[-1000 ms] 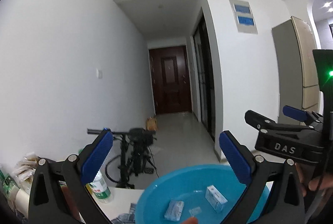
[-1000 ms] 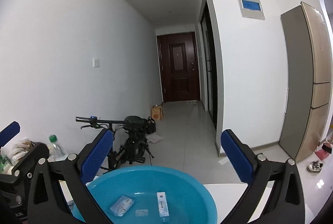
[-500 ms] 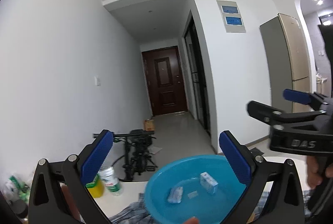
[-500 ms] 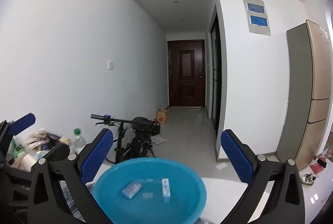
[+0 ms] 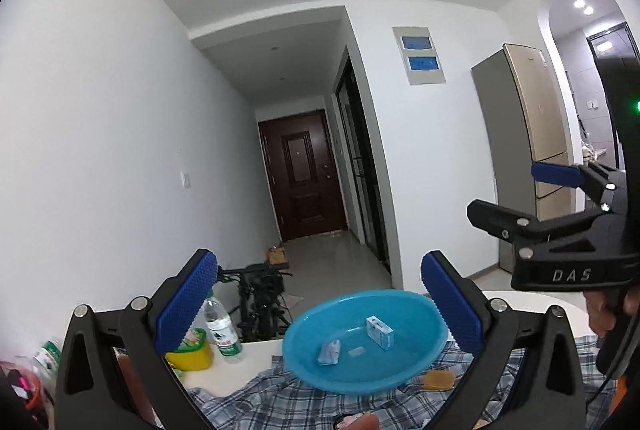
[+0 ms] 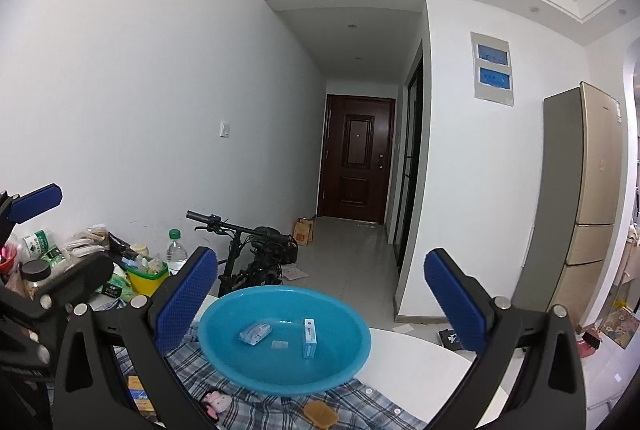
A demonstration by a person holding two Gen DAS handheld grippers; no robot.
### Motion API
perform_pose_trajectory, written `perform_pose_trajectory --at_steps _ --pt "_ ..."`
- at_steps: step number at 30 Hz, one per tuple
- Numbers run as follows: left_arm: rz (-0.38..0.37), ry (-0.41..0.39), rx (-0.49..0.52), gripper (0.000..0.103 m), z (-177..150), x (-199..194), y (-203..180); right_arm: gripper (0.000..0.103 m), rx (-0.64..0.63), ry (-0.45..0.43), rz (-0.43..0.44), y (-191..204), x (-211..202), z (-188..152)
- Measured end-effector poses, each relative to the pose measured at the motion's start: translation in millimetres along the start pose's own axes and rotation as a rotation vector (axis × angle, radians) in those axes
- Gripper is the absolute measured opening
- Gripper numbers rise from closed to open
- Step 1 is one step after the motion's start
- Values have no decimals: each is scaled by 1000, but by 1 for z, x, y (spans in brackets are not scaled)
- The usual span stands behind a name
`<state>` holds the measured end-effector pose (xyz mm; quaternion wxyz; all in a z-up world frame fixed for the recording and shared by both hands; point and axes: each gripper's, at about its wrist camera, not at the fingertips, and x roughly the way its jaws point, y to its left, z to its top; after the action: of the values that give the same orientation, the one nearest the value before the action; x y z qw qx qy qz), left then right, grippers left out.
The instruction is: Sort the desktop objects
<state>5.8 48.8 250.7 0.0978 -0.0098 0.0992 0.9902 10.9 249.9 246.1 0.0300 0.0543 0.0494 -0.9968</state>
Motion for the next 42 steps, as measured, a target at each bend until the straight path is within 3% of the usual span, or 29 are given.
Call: perform_pose_trajectory --at_steps 5,11,16,20,28,33,36,40,42 --pt "-43 -23 -28 103 8 -22 4 103 15 -20 10 3 -26 6" --pt "-4 -40 -44 103 13 -36 10 103 -6 -59 -8 10 -45 15" --pt "27 -9 -33 103 -12 -33 13 103 30 -42 11 9 -49 -3" --pt "122 7 -32 103 -51 -22 17 103 45 39 64 12 -42 -37" --pt "139 281 -98 103 -137 20 23 103 65 179 26 23 -31 -122" --pt "29 463 -217 103 -197 36 19 103 67 293 25 30 -18 -168" --pt "8 462 -293 103 -218 29 23 103 108 390 62 33 -11 -197" --pt "69 493 -193 103 -232 24 12 103 201 500 98 30 -4 -231" --pt "22 545 -204 103 -245 23 7 103 211 542 99 30 0 -244"
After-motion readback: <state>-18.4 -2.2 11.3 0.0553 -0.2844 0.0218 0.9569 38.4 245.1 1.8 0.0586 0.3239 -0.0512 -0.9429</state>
